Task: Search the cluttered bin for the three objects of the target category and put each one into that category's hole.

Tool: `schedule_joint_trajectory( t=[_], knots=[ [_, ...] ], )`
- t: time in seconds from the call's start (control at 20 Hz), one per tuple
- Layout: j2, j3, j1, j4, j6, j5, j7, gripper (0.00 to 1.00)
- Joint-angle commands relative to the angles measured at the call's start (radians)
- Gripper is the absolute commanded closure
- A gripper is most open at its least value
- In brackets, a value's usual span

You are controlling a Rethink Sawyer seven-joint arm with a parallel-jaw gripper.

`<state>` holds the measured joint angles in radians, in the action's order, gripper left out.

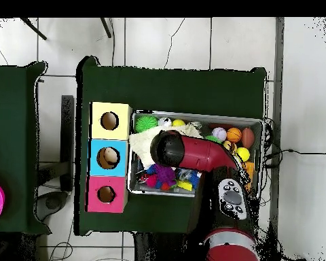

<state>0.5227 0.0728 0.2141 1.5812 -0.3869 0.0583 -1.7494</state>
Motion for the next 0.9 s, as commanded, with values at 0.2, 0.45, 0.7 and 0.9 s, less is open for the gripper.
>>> schedule_joint_trajectory(
  t=[0.2,0.45,0.7,0.9],
  knots=[
    [-0.029,-0.014,0.009,0.030,0.023,0.019,-0.124,0.00],
    [-0.133,-0.014,0.022,-0.054,0.104,0.035,-0.117,0.00],
    [-0.165,-0.017,0.033,-0.087,0.131,0.043,-0.097,0.00],
    [-0.158,-0.002,0.025,-0.089,0.119,0.039,-0.095,0.00]
  ],
)
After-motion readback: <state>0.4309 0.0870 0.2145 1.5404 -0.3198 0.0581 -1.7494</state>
